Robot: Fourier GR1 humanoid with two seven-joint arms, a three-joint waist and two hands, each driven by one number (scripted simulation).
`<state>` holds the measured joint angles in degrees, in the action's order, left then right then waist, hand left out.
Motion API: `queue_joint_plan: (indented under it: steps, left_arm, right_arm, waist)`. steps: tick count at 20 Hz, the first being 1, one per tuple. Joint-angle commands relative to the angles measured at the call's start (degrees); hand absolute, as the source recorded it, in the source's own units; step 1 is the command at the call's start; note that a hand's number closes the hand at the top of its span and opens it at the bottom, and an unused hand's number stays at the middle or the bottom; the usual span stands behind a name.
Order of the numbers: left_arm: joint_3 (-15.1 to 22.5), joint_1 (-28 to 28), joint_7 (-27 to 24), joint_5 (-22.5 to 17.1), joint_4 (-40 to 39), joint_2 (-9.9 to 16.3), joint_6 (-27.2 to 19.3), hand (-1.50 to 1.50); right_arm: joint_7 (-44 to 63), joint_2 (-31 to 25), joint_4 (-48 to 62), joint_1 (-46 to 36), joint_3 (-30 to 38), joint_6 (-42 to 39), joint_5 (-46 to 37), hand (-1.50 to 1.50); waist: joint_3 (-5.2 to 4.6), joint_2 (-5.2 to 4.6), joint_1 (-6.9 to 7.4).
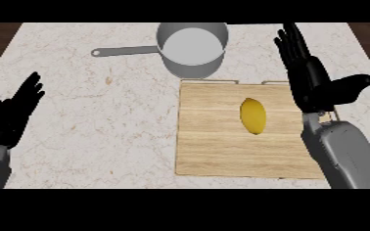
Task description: Pick the lemon from the tray and place it in the pot
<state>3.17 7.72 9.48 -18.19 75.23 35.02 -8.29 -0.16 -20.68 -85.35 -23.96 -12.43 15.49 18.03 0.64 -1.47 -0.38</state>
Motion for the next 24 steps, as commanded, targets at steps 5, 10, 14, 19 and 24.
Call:
queue_joint_plan:
  steps: [5, 10, 14, 19, 24]
  left_arm:
    - [-1.6, 5.7, -3.3, -0.5, 8.9, -5.9, -5.5, 0.00]
    - [0.4, 6.6, -2.8, -1.2, 11.9, -10.2, -6.8, 0.00]
    - [0.4, 5.3, -2.4, -1.2, 14.4, -10.4, -6.9, 0.00]
    - [1.9, 6.1, -1.7, 2.5, 13.1, -13.3, -10.2, 0.00]
    - [0.1, 3.7, -1.5, 1.4, 14.9, -11.7, -8.4, 0.00]
  right_arm:
    - [-21.0, -1.6, 10.2, 2.4, 14.3, -18.9, 13.7, 1.50]
    - [-37.7, -0.9, 25.8, 5.0, 15.3, -16.2, 4.3, -1.50]
    - [-53.5, -1.0, 32.4, 6.0, 18.2, -26.8, 5.9, -1.50]
    - [-58.9, -10.1, 41.7, 1.5, 18.9, -38.1, 1.9, -1.50]
    - [-50.1, -14.1, 30.3, 4.3, 9.6, -37.4, -5.7, -1.50]
  waist:
    - [-0.14, 0.77, 1.00]
    - [-0.23, 0.35, 2.59]
    - [-0.34, 0.83, 2.35]
    - [-0.52, 1.06, 1.29]
    - [-0.70, 1.69, 0.56]
